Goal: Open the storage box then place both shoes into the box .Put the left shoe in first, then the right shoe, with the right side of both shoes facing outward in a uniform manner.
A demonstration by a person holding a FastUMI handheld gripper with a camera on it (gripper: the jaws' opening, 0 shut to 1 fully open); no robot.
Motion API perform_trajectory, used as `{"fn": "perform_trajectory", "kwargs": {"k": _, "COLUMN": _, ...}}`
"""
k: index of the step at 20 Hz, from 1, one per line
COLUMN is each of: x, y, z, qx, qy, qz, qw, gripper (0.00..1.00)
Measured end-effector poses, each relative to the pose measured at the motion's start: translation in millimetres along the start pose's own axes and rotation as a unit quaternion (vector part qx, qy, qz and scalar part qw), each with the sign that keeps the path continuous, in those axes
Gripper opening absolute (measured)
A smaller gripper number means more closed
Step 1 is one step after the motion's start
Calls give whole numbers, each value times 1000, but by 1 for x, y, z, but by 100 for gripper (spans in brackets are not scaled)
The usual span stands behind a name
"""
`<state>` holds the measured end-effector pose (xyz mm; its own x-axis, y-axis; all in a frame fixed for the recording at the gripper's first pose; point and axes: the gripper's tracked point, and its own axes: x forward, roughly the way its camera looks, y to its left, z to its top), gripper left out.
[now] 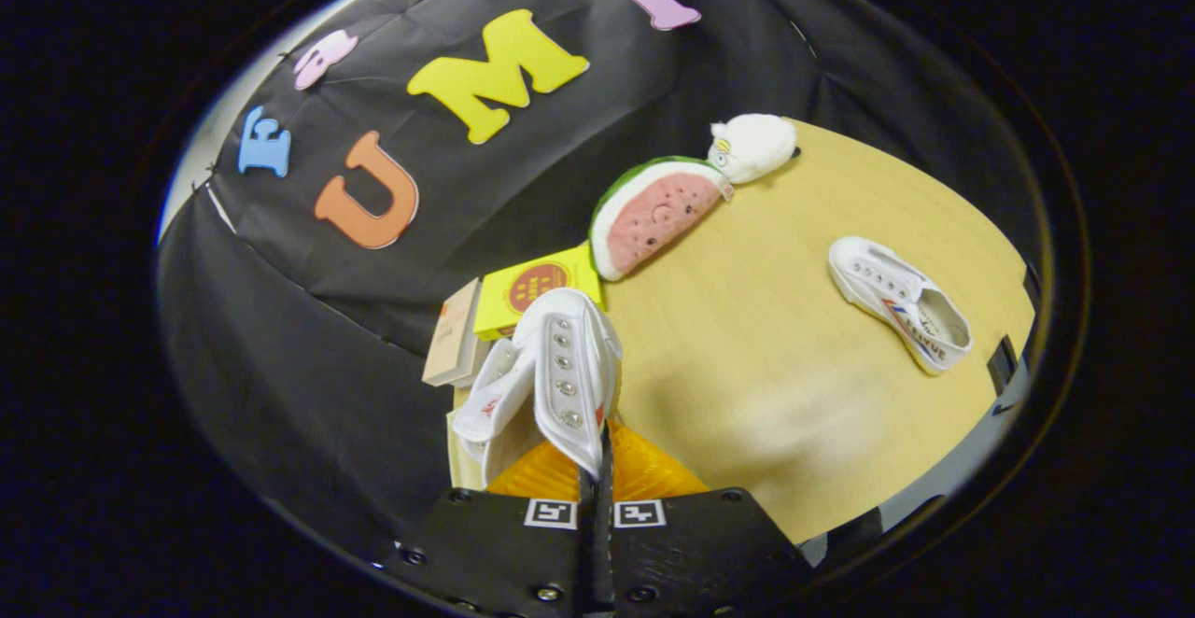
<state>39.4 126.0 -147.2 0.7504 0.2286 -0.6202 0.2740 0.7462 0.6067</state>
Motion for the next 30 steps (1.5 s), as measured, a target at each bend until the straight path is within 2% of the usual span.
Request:
{"fn": "perform_trajectory", "kwargs": {"k": 5, "x": 39, "y": 82, "z": -49, "qx": -30, "qy": -10, "qz": 27, "qw": 999, "gripper": 0}}
{"fn": "perform_trajectory", "kwargs": {"k": 9, "x": 74, "y": 107, "z": -95, "qx": -41, "qy": 1, "qz": 29, "qw": 999, "gripper": 0}}
{"fn": "perform_trajectory", "kwargs": {"k": 16, "x": 106, "y": 96, "z": -133, "qx": -30, "qy": -15, "qz": 12, "qw": 999, "gripper": 0}}
{"fn": "perform_trajectory", "kwargs": {"k": 23, "x": 118, "y": 86, "z": -147, "qx": -35, "qy": -43, "qz": 5, "qw": 998, "gripper": 0}}
{"fn": "perform_trajectory", "kwargs": {"k": 30, "x": 144, "y": 70, "z": -179, "qx": -19, "qy": 6, "qz": -9, "qw": 1000, "gripper": 0}}
